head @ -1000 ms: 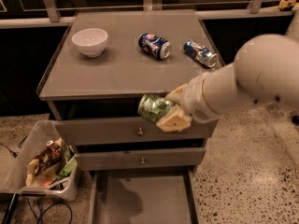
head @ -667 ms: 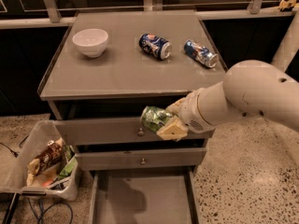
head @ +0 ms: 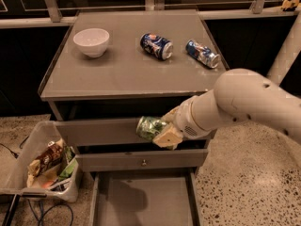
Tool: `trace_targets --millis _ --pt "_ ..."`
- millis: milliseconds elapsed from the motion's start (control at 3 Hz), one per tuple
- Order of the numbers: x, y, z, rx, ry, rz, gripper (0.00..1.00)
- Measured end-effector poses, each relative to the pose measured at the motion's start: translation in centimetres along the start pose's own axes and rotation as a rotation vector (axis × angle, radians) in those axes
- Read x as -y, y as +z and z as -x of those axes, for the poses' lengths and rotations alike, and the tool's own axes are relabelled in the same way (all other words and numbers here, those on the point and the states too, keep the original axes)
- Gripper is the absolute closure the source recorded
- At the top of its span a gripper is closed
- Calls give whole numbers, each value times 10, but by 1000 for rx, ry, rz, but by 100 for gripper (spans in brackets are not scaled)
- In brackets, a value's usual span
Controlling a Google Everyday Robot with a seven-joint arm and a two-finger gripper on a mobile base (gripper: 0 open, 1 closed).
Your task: Place green can into bottom drawer
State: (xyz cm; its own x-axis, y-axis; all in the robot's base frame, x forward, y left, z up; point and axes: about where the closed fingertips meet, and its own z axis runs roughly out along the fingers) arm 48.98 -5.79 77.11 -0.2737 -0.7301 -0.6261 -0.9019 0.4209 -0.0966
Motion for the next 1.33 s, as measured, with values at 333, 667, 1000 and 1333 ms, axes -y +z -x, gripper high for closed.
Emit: trace_targets --millis 333,667,1000,1333 --pt "-11 54 -33 -15 50 71 100" --pt "-23 106 -76 4 78 104 100" --pt "-35 153 -121 64 80 110 100" --pt "-44 203 -165 76 71 123 100"
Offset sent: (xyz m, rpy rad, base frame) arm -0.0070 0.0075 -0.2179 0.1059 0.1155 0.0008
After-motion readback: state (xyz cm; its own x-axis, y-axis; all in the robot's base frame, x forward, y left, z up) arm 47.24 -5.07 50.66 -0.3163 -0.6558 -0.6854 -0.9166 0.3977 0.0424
